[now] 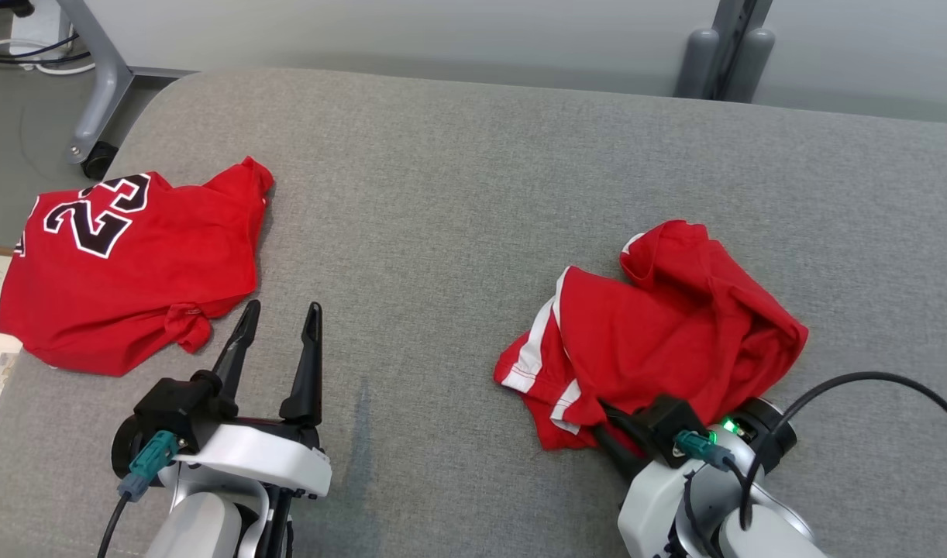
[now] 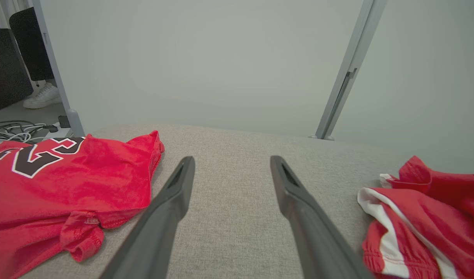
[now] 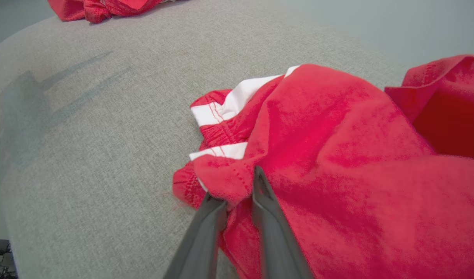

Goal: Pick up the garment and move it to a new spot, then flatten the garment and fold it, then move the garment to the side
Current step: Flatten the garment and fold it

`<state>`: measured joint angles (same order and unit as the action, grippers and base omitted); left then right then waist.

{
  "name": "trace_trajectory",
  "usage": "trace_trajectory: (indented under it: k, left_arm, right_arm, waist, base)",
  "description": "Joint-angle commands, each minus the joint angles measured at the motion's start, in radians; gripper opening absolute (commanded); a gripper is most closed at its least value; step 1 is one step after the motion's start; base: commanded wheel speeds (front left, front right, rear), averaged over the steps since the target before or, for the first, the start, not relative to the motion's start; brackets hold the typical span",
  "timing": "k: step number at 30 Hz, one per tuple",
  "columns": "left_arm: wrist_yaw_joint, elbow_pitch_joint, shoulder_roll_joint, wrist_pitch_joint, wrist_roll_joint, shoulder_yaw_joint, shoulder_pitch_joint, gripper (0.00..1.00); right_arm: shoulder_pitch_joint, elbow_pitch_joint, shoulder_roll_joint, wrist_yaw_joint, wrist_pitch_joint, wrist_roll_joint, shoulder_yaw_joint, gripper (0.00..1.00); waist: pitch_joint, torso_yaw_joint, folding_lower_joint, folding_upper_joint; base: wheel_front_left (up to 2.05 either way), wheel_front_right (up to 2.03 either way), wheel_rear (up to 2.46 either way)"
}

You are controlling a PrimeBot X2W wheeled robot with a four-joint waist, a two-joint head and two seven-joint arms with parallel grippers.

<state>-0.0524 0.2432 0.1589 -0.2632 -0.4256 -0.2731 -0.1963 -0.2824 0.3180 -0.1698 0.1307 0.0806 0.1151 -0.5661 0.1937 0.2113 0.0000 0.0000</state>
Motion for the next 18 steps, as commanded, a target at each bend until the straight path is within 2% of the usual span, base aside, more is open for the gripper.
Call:
trace_trajectory:
  k: [1, 6, 13, 18]
  left_arm:
    - [0.006, 0.001, 0.002, -0.002, 0.008, 0.009, -0.015, 1.00]
    - [0.015, 0.003, -0.004, -0.002, 0.025, 0.029, 0.000, 1.00]
    - [0.024, 0.002, -0.003, -0.002, 0.045, 0.048, 0.013, 1.00]
    - [0.030, 0.005, -0.002, -0.002, 0.049, 0.052, 0.007, 1.00]
  right_arm:
    - [-0.006, 0.001, 0.001, 0.000, -0.012, 0.002, 0.008, 0.00]
    - [0.012, -0.037, 0.018, 0.000, -0.035, 0.016, 0.073, 0.00]
    - [0.079, -0.165, 0.046, 0.000, -0.064, 0.013, 0.306, 0.00]
    - [0.128, -0.200, 0.066, 0.000, -0.056, -0.010, 0.492, 0.00]
  waist:
    - [-0.002, -0.003, 0.0000, 0.0000]
    - [-0.013, -0.031, 0.0000, 0.0000]
    - [-0.021, -0.103, 0.0000, 0.0000]
    - [-0.021, -0.137, 0.0000, 0.0000]
  base:
    - [0.00, 0.00, 0.00]
    - [0.00, 0.00, 0.00]
    - [0.00, 0.00, 0.00]
    - [0.00, 0.00, 0.00]
